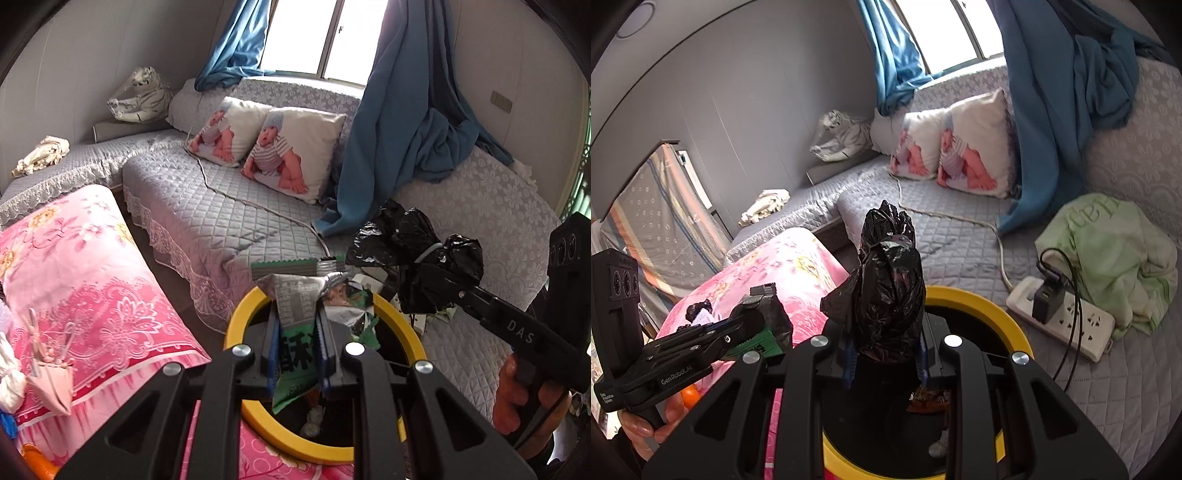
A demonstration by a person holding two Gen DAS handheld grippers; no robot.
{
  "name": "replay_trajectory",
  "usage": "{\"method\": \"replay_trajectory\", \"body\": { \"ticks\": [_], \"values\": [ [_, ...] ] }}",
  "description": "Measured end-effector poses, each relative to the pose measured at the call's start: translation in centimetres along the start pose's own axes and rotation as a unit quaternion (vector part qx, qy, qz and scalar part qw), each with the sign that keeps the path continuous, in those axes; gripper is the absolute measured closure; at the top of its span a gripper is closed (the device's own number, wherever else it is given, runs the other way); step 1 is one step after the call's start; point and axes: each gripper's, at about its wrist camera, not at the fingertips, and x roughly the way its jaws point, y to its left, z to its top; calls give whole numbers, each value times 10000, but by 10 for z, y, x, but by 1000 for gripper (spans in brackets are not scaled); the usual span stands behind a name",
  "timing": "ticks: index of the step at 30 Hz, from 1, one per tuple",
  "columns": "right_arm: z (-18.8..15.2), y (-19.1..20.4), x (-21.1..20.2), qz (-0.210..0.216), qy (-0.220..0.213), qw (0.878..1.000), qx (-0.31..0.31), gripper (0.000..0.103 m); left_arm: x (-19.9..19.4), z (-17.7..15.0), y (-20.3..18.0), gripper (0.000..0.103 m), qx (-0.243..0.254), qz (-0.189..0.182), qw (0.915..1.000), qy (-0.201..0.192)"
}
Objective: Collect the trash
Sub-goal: 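Open both tools to drop the packet and black bag into the bin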
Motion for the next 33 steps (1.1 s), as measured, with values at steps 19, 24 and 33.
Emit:
{"method": "replay_trajectory", "body": {
  "ticks": [19, 24, 33],
  "values": [
    [-7, -24, 15, -259, 189, 9991, 269, 60, 22, -3, 7, 54, -283, -54, 9994, 190],
    [-5, -27, 13, -274, 142, 9989, 359, 58, 14, 1, 14, 49, -395, 3, 9992, 80],
    [-2, -15, 4, -191, 29, 9995, 242, 57, -19, 6, 31, 49, -516, 162, 9983, -216]
  ]
}}
